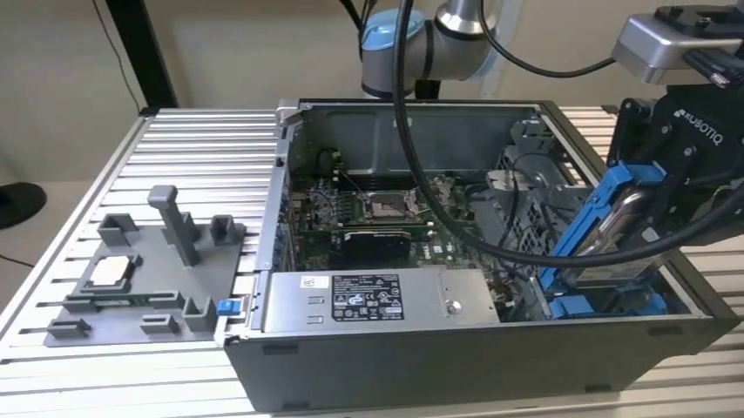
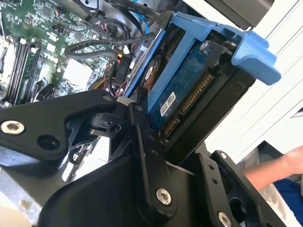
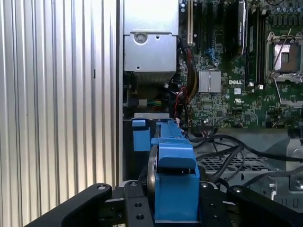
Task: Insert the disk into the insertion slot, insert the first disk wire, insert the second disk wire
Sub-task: 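Insert the disk into the insertion slot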
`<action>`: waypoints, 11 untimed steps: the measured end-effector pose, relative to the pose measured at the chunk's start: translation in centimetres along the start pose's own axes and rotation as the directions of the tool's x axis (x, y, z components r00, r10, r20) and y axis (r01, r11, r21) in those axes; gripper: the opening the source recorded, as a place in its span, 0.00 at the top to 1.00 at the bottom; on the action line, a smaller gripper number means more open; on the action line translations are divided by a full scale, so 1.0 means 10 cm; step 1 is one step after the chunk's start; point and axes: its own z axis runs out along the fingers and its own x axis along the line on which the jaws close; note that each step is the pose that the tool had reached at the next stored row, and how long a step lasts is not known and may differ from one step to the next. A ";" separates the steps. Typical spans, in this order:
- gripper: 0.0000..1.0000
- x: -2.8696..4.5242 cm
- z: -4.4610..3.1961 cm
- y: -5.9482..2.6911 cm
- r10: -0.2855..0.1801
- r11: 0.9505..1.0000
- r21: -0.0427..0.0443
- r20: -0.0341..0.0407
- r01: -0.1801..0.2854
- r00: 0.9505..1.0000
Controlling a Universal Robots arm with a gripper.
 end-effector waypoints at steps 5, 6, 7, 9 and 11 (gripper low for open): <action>1.00 0.002 0.061 -0.005 0.000 1.000 -0.001 0.002 0.000 1.000; 1.00 0.001 0.061 -0.006 0.001 1.000 -0.003 0.002 -0.001 1.000; 1.00 0.001 0.059 -0.005 0.001 1.000 -0.005 0.002 -0.001 1.000; 1.00 0.001 0.051 -0.006 0.001 1.000 -0.011 0.002 -0.001 1.000; 1.00 0.002 0.036 -0.006 0.001 1.000 -0.022 0.002 -0.001 1.000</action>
